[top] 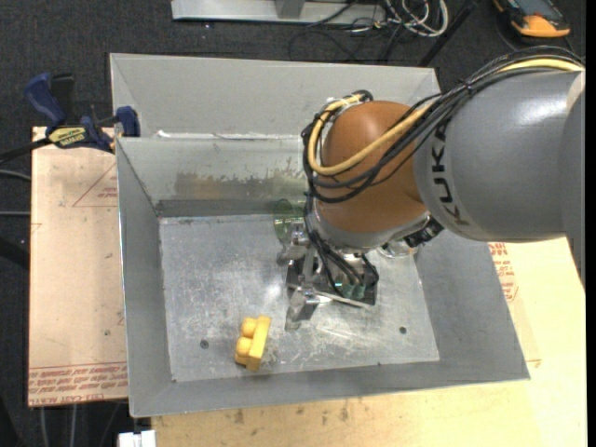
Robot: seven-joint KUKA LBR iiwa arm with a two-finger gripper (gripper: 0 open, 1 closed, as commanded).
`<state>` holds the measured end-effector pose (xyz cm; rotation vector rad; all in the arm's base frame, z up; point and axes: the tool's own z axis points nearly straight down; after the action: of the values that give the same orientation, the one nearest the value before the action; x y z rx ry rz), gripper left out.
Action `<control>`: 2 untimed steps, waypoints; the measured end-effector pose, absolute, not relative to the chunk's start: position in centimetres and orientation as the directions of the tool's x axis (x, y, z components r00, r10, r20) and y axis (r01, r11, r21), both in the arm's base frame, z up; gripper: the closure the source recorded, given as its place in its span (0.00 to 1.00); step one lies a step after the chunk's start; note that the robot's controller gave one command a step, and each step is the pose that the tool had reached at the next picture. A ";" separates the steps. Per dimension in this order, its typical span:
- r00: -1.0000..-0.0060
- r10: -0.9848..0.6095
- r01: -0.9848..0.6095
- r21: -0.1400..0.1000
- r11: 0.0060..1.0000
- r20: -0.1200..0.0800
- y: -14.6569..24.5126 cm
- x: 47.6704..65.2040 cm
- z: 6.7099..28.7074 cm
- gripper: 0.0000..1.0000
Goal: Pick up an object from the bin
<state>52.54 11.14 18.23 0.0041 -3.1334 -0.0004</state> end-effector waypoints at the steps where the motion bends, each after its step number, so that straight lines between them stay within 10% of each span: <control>1: -1.000 0.000 0.000 0.001 1.000 0.000 11.1 52.7 18.7 0.00; 2: -0.999 -0.034 -0.034 0.002 0.999 -0.008 12.1 51.2 14.3 0.00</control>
Offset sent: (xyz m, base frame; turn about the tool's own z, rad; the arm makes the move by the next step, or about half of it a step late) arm -0.0329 0.0202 -0.0865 -0.0684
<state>51.18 12.13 14.31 0.0541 -3.1490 -0.0030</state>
